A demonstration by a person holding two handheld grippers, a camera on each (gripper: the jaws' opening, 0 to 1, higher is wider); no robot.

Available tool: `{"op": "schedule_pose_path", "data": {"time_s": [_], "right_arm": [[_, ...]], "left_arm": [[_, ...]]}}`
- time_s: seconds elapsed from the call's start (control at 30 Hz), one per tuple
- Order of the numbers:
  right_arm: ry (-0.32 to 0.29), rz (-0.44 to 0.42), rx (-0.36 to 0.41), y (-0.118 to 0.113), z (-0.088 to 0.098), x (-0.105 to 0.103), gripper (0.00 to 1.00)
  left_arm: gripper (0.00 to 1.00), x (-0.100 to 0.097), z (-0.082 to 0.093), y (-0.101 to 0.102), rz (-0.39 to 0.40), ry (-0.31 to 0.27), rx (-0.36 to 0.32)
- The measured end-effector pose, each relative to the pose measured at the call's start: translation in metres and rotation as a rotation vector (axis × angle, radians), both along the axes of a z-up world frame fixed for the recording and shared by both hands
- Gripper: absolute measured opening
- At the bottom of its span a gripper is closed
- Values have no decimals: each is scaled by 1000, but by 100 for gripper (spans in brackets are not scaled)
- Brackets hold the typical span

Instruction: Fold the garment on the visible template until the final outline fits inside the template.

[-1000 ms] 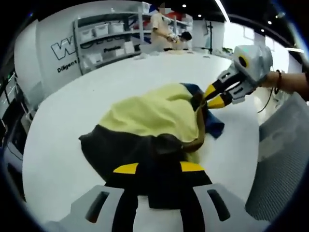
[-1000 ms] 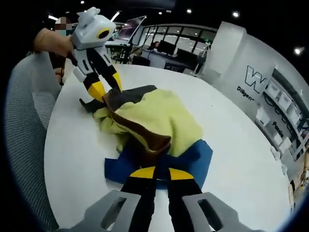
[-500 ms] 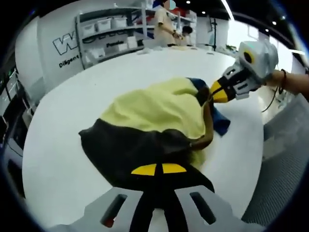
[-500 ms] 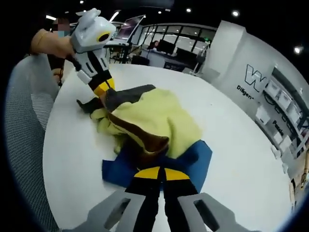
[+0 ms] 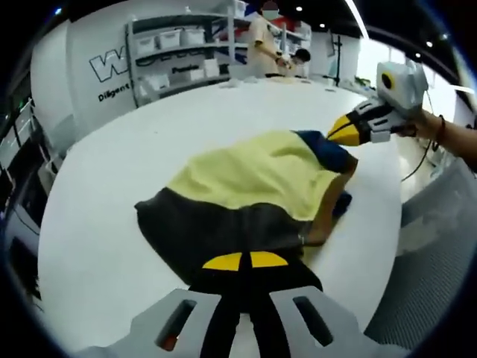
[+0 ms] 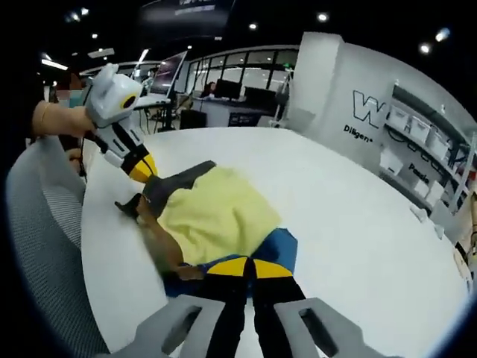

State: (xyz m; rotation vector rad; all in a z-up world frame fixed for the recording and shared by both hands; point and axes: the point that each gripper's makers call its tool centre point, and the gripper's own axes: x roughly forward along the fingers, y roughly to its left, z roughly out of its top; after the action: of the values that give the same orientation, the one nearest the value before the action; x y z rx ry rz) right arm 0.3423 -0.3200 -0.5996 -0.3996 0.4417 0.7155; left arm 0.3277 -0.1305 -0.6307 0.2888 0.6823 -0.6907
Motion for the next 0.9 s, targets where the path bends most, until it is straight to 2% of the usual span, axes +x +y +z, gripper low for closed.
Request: {"op": "schedule_pose_path", "data": {"time_s": [0.23,0.4,0.53,0.7,0.9], "right_arm": [[-24,-5,19,2,15,-4,0],[-62,-19,61,1,37,0,0],[-88,-38,87,-1,53,6,0],[-118,-39,108,0,69,13,0],[-147,-25,85,3,82,23,0]], "left_arm": [[0,0,14,5,-4,-20,15],[0,3,34,10,-10,-62,24],[0,8,45,15,-10,-79,59],[0,17,61,19,1,-109,69],[0,34,79,24,12,-137,78]]}}
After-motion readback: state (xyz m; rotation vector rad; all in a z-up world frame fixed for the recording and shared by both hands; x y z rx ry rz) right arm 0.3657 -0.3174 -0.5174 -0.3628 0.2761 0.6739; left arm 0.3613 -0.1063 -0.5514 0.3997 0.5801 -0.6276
